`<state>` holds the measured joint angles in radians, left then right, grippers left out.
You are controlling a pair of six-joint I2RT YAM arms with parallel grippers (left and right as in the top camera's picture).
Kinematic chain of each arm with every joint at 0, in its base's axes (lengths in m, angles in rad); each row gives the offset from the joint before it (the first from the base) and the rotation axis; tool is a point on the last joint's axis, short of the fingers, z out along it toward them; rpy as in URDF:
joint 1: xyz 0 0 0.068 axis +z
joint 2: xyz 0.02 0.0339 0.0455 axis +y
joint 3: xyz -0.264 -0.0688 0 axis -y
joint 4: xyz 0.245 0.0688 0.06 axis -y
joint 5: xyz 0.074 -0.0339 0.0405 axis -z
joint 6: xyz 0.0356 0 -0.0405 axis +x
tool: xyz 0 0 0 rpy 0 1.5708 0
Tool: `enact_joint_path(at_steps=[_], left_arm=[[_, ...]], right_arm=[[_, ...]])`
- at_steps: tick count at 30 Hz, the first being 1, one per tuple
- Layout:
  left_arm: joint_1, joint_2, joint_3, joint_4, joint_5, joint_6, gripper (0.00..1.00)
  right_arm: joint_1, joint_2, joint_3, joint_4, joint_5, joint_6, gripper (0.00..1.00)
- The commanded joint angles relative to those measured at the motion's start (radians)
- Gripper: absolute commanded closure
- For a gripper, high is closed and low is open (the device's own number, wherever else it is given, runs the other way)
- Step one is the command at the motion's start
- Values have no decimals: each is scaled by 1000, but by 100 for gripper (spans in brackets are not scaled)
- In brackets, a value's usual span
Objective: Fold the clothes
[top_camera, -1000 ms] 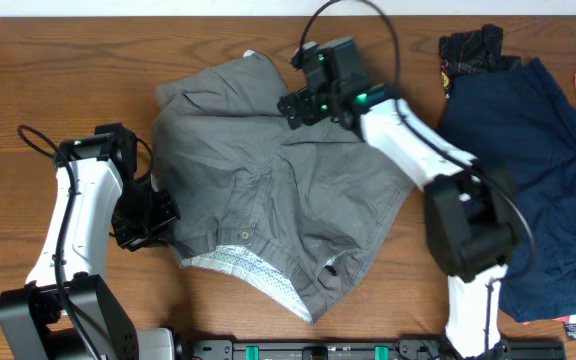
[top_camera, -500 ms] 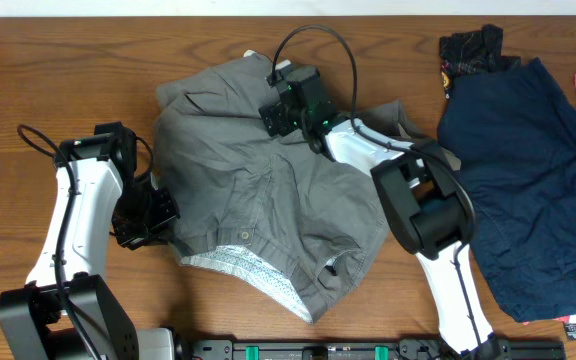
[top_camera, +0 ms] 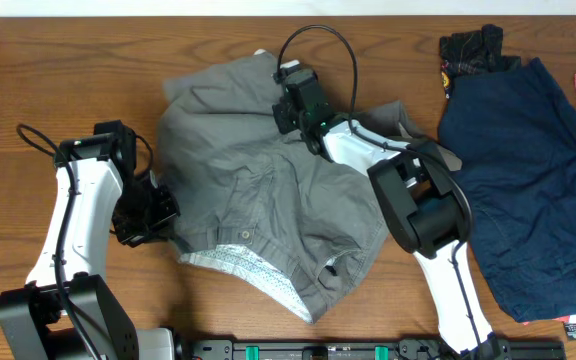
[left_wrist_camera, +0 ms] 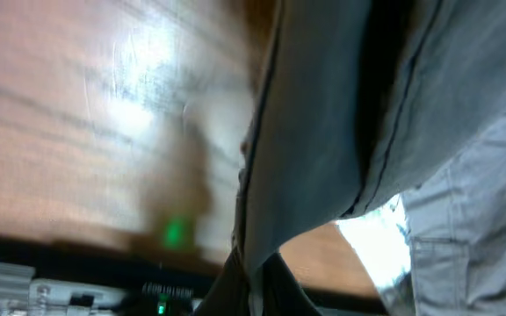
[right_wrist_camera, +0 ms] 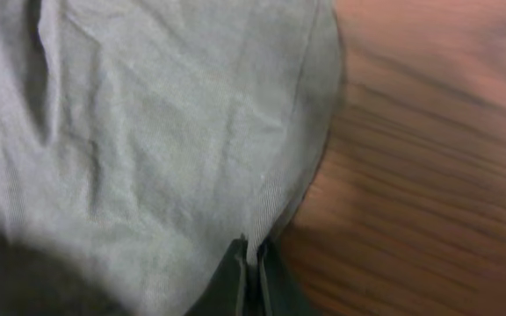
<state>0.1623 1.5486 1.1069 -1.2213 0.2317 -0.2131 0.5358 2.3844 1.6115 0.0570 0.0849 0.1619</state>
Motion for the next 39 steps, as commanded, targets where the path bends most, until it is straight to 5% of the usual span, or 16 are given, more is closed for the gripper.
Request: enact_joint_path(at_steps=[1,12,20,23,26,34,39], left_arm=[[0,-1,-3,53,-4,-11,94],[0,0,-3,592,-5,-14,94],[3,0,58,990,-5,-14,91],[3,0,82,927,-5,-14,25],[3,0,83,745,-5,-13,2],[2,0,83,134,161,-14,2],[-12,-8,67,-72,179,-13,2]], right_arm=[[-66,-90,16,-58,204,35,97],[-284,-299,16,-502,263,82,94],[-360,-427,16,-683,214,39,48],[-369,-484,16,-782,197,39,44],[-381,-534,16,-911,143,39,31],[-439,-574,15,-1300,-48,94,14],[-509,-574,-8,-1393,-185,130,11]])
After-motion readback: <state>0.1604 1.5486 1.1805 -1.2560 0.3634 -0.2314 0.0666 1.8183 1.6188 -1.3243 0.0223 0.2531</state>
